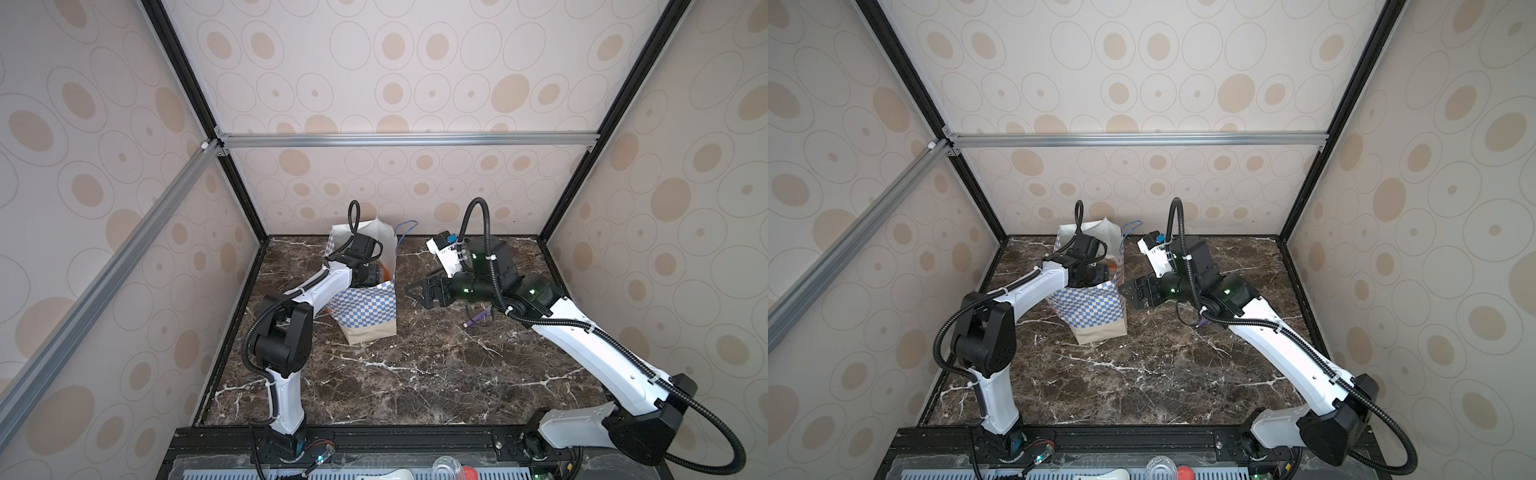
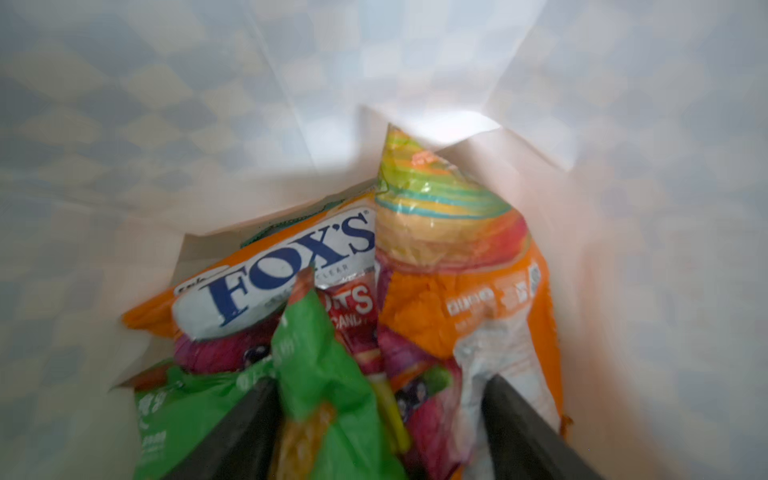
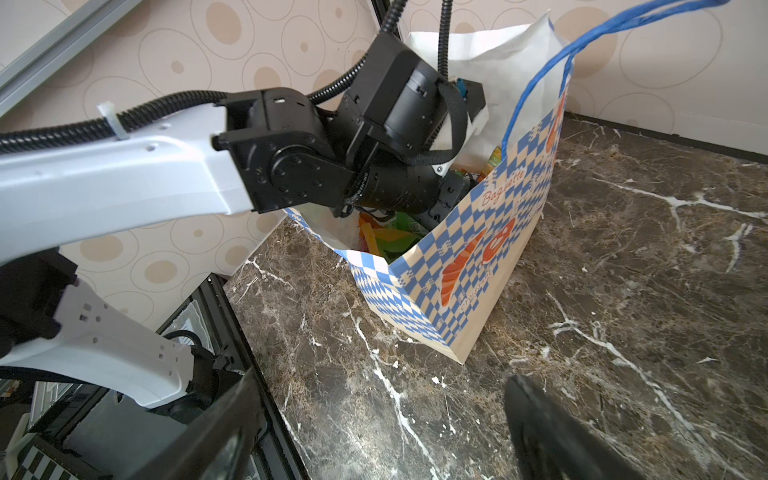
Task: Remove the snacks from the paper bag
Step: 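Close the left gripper on the green chip packet and lift it out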
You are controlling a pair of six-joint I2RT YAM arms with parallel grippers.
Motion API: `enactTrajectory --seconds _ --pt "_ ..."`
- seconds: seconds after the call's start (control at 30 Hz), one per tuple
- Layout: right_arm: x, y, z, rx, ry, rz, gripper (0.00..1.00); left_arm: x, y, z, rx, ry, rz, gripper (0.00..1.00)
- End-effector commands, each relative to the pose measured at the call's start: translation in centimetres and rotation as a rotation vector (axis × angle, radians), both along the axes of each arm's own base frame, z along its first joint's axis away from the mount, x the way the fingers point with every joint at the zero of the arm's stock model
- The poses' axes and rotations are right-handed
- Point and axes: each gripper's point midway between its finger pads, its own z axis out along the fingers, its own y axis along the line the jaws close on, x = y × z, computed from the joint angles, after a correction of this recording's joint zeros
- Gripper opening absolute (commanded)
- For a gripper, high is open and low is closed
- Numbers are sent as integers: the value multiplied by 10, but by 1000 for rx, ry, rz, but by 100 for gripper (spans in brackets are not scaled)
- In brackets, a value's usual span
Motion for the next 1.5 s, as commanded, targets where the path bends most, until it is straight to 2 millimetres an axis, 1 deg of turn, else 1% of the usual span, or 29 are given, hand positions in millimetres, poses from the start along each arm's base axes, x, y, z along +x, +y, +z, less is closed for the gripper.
enactTrajectory --seconds 0.0,0.03,0.1,0.17,0.37,0.4,0.77,1.0,1.27,1.47 --pt "-5 1 1 7 -5 10 94 -30 5 -61 52 197 0 62" --pt "-5 0 1 7 -6 9 95 -30 5 -62 53 199 -1 57" --pt "-5 -1 1 2 -8 8 95 -30 4 -61 47 198 2 44" --pt "-5 0 1 1 -11 8 95 -30 4 -53 38 180 1 33" --pt "-4 2 1 9 -9 13 95 -22 4 -11 25 103 2 2" --pt "-4 3 1 9 -8 15 95 -21 4 -3 23 87 4 0" --pt "-5 0 3 10 -13 8 95 -11 9 87 -6 -94 27 0" --pt "-5 1 5 16 -15 9 95 -8 12 133 -21 -181 41 0" --pt "-4 2 5 14 -18 8 95 -3 18 176 -14 -265 65 0" --pt "-3 2 5 15 -21 8 95 -1 25 200 11 -309 86 0"
